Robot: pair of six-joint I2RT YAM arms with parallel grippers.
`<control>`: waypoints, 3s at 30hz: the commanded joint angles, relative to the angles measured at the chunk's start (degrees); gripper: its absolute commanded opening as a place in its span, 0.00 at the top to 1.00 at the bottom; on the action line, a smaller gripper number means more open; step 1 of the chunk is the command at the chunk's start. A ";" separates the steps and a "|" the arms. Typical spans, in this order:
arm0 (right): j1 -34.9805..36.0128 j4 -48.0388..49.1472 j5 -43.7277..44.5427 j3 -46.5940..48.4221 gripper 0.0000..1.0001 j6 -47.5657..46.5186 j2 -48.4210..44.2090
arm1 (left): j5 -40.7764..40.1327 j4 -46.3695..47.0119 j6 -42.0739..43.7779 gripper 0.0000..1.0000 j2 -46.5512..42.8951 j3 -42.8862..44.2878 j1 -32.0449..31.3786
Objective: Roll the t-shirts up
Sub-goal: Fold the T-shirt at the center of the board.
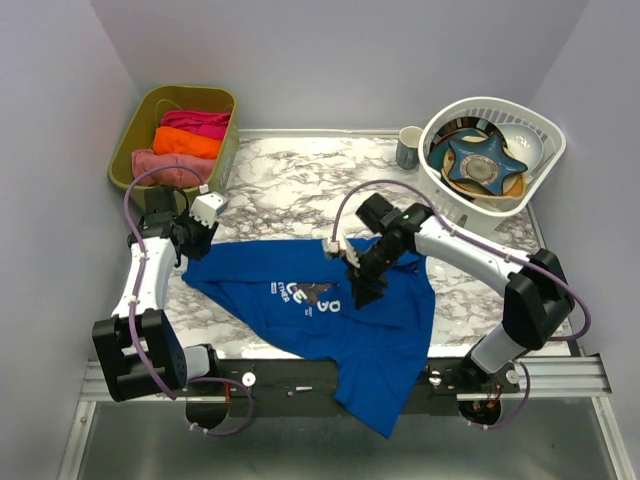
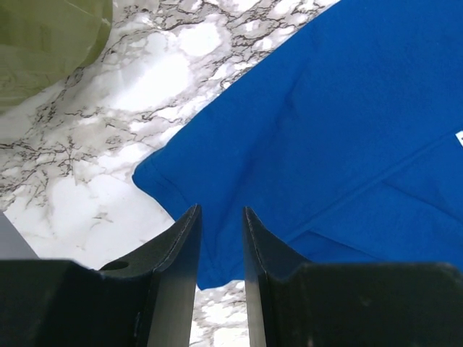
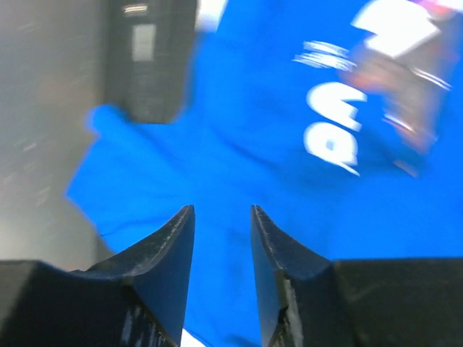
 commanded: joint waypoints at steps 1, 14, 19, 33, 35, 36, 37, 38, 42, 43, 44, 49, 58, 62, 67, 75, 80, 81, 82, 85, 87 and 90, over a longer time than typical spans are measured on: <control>-10.28 7.48 8.56 0.00 0.59 3.87 -0.08 | -2.62 4.06 0.05 0.63 0.46 -1.01 -0.45; -21.46 21.11 39.23 3.44 0.90 -5.95 10.90 | -7.28 20.24 2.33 0.98 8.36 -4.61 -1.16; -22.87 22.17 46.54 4.84 0.94 -9.75 15.21 | -10.17 22.79 2.34 1.00 12.41 -3.21 -1.16; -23.57 23.14 48.47 9.49 0.95 -20.04 22.95 | -15.45 22.63 8.30 1.00 25.68 1.54 -1.33; -23.75 20.68 48.56 12.83 0.95 -20.04 25.14 | -16.07 22.88 9.45 1.00 26.47 1.63 -1.33; -23.83 20.06 48.74 14.23 0.95 -19.95 25.85 | -16.33 23.41 10.15 1.00 27.26 1.63 -1.33; -24.10 19.19 48.91 15.38 0.95 -19.95 26.55 | -16.94 24.02 10.33 1.00 27.53 1.89 -1.33; -24.19 18.83 49.09 17.82 0.95 -20.04 28.12 | -17.12 24.73 10.59 1.00 27.97 2.15 -1.33; -24.80 17.51 50.76 24.69 0.95 -20.56 32.51 | -17.39 25.00 10.25 1.00 30.51 6.01 -1.42; -25.06 16.64 51.11 26.53 0.95 -20.48 33.49 | -17.13 24.74 9.90 1.00 30.69 6.80 -1.42; -25.33 16.20 51.20 28.03 0.95 -20.48 34.28 | -16.43 24.12 9.81 1.00 30.87 7.51 -1.42; -25.86 15.75 52.17 34.54 0.96 -19.60 36.58 | -13.79 19.56 9.54 1.00 29.38 10.76 -1.60; -25.24 12.85 47.16 29.55 0.87 -10.64 26.83 | -4.04 6.11 -3.71 0.66 6.37 5.16 -1.60; -24.80 10.40 43.91 26.12 0.83 -8.61 23.92 | -2.01 -0.21 -15.39 0.64 1.08 1.11 -1.60; -24.10 11.26 42.06 19.53 0.79 -9.93 21.29 | -3.50 0.12 -23.40 0.59 0.63 -0.40 -2.22; -24.01 10.83 42.24 20.22 0.77 -9.67 21.99 | -2.52 -11.21 -26.39 0.58 14.25 5.84 -2.21; -24.01 10.48 41.88 20.49 0.77 -9.40 22.25 | -6.22 -13.24 -30.18 0.56 14.00 5.50 -2.04; -24.01 10.39 41.80 20.49 0.77 -9.32 22.42 | -6.84 -13.15 -30.53 0.55 13.56 5.49 -2.12; -24.01 10.39 41.71 20.57 0.77 -9.40 22.51 | -8.15 -12.97 -31.67 0.55 13.38 5.41 -2.13; -24.01 10.22 41.45 21.01 0.77 -9.40 23.22 | -10.35 -12.71 -32.73 0.54 13.99 5.58 -2.13; -24.01 9.86 41.36 21.45 0.77 -9.23 23.65 | -11.50 -12.36 -33.08 0.54 14.69 5.32 -2.13; -23.92 9.51 41.09 21.63 0.77 -9.58 24.27 | -10.80 -11.39 -33.70 0.54 15.57 4.97 -2.12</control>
